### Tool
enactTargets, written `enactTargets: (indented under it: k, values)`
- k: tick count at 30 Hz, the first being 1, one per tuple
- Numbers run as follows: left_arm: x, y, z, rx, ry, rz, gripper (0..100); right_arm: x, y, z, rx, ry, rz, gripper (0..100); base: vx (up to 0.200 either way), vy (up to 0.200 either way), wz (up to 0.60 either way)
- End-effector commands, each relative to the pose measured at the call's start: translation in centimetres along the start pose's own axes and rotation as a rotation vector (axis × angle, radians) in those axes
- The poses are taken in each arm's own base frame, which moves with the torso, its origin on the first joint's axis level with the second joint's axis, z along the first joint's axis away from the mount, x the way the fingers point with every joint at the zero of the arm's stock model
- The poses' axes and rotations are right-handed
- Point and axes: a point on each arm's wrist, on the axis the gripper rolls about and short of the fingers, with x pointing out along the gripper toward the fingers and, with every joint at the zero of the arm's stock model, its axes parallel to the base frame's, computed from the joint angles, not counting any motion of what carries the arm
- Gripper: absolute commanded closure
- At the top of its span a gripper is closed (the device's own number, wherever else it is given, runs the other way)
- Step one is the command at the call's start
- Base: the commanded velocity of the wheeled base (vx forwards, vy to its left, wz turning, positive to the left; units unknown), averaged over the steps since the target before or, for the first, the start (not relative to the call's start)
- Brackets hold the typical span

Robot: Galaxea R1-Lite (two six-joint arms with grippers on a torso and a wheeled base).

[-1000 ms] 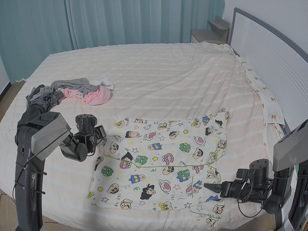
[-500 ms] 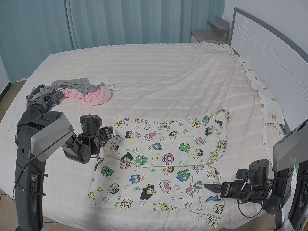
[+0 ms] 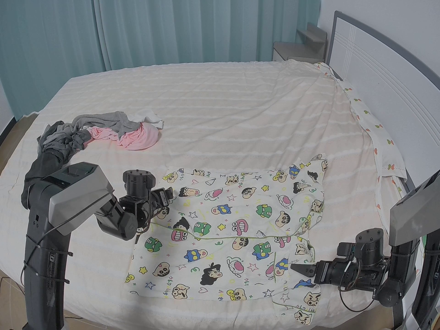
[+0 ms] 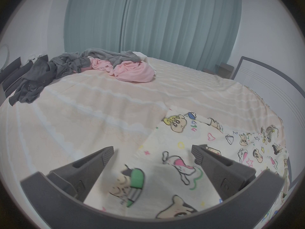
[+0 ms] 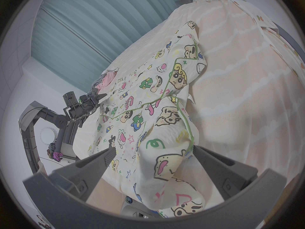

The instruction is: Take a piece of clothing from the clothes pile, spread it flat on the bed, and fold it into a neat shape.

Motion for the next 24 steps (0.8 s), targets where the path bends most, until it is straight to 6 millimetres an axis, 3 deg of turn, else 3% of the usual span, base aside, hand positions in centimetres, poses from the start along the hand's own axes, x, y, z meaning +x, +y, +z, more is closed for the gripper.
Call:
enactTargets:
  k: [1, 6, 7, 15, 24]
  values:
    - [0.3, 0.1, -1.1, 0.009, 0.026, 0.004, 0, 0.0, 0.1, 0.1, -0.002, -0.011, 0.007, 0, 0.000, 0.000, 0.00]
    - [0.5, 0.1, -2.0, 0.015, 0.046, 0.008, 0, 0.0, 0.1, 0.1, -0.002, -0.011, 0.007, 0, 0.000, 0.000, 0.00]
    - [0.6, 0.2, -2.1, 0.015, 0.049, 0.009, 100, 0.0, 0.1, 0.1, -0.002, -0.011, 0.007, 0, 0.000, 0.000, 0.00]
    - [0.7, 0.2, -2.2, 0.005, 0.046, 0.013, 100, 0.0, 0.1, 0.1, -0.001, -0.009, 0.007, 0, 0.000, 0.000, 0.00]
    - [0.7, 1.0, 0.1, -0.036, -0.034, 0.021, 100, 0.1, 0.0, 0.0, 0.001, -0.005, 0.002, 0, 0.000, 0.000, 0.00]
